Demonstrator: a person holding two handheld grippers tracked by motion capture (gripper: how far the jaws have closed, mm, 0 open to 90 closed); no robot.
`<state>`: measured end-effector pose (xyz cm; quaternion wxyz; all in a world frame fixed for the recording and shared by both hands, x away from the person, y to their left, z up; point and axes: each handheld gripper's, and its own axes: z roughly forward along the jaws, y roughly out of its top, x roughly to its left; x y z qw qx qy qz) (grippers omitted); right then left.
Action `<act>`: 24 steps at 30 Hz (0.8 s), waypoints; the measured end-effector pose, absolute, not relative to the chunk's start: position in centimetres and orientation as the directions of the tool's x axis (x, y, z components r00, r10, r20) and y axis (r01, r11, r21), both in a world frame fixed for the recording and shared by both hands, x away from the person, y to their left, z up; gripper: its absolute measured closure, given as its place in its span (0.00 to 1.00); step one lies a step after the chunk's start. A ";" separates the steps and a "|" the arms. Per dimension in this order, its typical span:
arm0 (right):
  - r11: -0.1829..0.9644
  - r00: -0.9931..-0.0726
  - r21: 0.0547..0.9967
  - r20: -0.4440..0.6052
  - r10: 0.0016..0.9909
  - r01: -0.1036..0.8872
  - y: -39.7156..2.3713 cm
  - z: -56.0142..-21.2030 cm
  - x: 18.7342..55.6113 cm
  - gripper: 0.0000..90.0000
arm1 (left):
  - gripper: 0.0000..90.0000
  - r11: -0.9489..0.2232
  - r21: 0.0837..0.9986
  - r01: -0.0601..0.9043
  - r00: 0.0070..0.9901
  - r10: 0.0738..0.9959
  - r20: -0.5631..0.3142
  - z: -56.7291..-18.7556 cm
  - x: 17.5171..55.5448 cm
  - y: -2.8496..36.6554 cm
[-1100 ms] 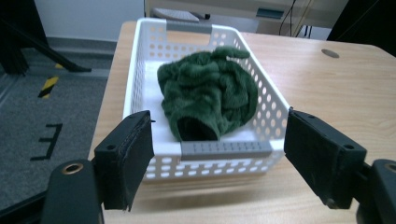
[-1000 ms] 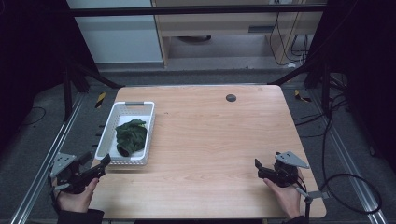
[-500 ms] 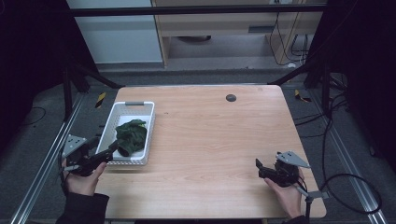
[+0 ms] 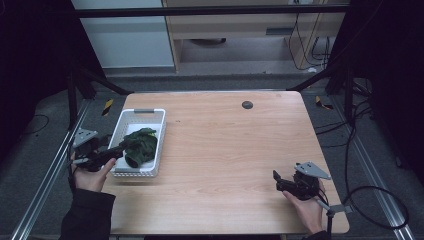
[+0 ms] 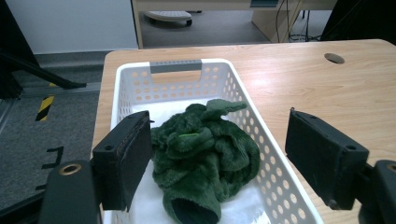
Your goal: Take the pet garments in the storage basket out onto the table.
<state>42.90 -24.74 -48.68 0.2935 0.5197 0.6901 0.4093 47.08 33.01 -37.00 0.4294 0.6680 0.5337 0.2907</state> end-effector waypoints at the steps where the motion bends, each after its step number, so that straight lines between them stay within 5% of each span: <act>1: 0.128 -0.288 0.871 0.017 0.958 0.475 -24.8 -48.7 42.9 0.13 | 0.25 -0.061 0.883 0.466 0.261 0.963 -0.071 -37.0 47.4 33.0; 24: 0.140 -0.297 0.863 0.012 0.955 0.485 -24.7 -48.9 43.1 0.13 | 0.22 -0.196 0.790 0.581 0.292 0.956 0.022 -37.0 52.8 32.6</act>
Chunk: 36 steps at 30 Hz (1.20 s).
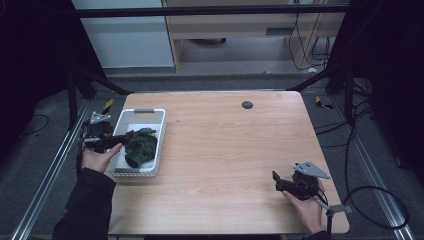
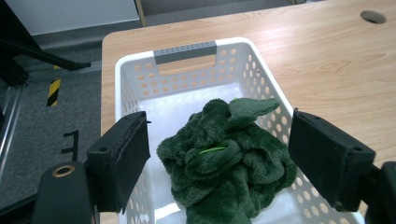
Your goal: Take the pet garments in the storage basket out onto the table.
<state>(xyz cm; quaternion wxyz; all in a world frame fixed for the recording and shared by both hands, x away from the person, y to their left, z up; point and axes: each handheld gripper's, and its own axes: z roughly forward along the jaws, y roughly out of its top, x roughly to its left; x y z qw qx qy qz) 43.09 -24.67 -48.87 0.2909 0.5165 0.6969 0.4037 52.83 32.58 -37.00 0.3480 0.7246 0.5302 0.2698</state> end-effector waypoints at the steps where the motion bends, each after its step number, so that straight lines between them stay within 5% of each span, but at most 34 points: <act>1: 0.142 -0.298 0.863 0.010 0.955 0.485 -24.7 -48.9 43.1 0.13 | 0.21 -0.199 0.787 0.584 0.290 0.957 0.027 -37.0 53.0 32.5; 36: 0.157 -0.312 0.845 0.012 0.950 0.512 -24.4 -49.2 43.3 0.11 | 0.10 -0.256 0.674 0.693 0.305 0.951 0.048 -39.6 56.4 30.1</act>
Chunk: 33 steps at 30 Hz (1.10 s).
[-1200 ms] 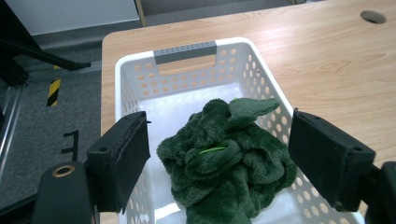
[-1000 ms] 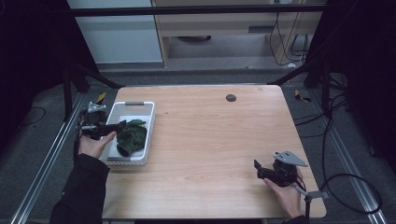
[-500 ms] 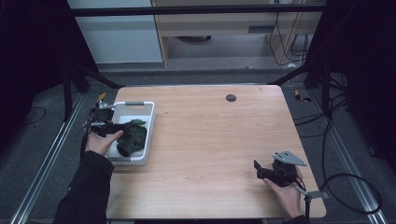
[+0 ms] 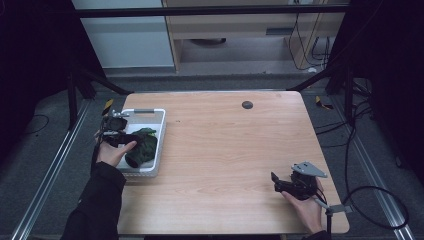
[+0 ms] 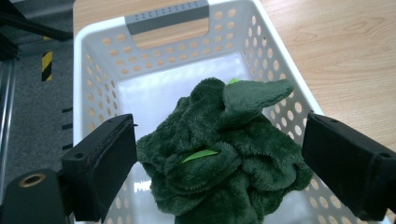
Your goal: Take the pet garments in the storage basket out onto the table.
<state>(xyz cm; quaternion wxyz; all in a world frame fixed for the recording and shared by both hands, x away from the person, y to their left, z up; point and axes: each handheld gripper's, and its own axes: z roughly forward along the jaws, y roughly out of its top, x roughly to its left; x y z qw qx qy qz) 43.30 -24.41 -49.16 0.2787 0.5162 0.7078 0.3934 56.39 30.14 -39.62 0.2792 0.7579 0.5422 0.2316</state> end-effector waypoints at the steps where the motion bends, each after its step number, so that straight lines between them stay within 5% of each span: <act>1: 0.164 -0.313 0.845 0.004 0.950 0.508 -24.4 -49.2 43.3 0.11 | 0.10 -0.258 0.670 0.696 0.305 0.951 0.049 -39.7 56.5 30.1; 33: 0.178 -0.317 0.827 0.001 0.948 0.534 -24.4 -49.4 43.5 0.09 | 0.06 -0.229 0.561 0.796 0.295 0.955 -0.028 -43.2 59.0 30.5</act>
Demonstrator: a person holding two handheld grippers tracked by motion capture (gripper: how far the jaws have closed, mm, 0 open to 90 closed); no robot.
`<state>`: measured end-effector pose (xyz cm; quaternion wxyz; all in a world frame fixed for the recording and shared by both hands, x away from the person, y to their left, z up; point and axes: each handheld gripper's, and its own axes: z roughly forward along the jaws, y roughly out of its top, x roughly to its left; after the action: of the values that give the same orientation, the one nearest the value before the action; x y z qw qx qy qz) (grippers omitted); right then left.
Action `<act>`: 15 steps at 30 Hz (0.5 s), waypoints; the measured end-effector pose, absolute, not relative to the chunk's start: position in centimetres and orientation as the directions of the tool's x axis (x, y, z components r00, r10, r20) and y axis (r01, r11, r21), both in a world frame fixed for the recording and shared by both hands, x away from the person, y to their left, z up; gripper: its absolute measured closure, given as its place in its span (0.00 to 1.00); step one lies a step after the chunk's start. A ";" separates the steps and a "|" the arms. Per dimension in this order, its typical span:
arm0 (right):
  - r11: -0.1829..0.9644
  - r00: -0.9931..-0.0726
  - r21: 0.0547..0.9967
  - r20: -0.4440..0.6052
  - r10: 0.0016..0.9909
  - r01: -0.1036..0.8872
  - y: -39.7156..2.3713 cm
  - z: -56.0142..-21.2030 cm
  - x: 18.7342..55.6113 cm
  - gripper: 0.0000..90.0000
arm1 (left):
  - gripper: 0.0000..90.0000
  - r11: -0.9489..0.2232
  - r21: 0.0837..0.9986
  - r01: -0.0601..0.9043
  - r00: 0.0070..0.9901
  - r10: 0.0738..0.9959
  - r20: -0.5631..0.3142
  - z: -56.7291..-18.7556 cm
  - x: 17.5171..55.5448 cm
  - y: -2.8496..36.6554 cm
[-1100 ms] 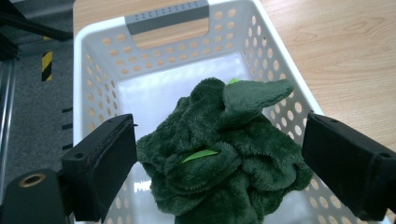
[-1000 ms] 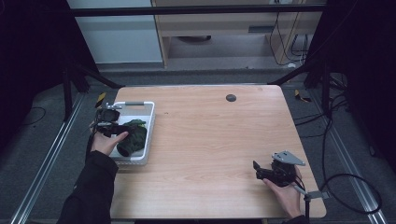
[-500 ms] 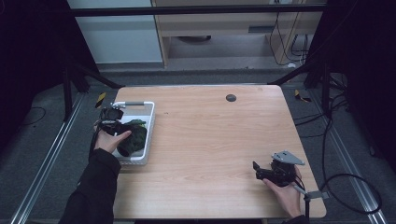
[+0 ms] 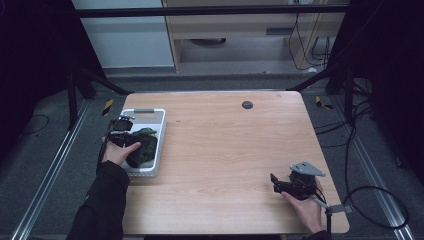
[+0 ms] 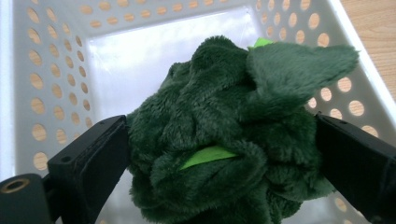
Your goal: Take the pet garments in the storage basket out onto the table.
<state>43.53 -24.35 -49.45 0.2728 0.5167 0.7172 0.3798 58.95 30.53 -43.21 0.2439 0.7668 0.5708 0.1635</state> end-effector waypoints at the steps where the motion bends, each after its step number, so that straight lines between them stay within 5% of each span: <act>1: 0.179 -0.318 0.826 0.001 0.948 0.535 -24.4 -49.5 43.6 0.09 | 0.06 -0.232 0.558 0.797 0.296 0.955 -0.026 -43.3 59.0 30.5; 15: 0.173 -0.321 0.825 0.011 0.947 0.537 -24.4 -49.4 43.5 0.10 | 0.26 -0.239 0.539 0.808 0.289 0.957 -0.008 -44.2 58.9 30.1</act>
<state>43.54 -24.38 -49.41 0.2679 0.5172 0.7174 0.3822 58.88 30.08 -44.19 0.2275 0.7697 0.5734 0.1642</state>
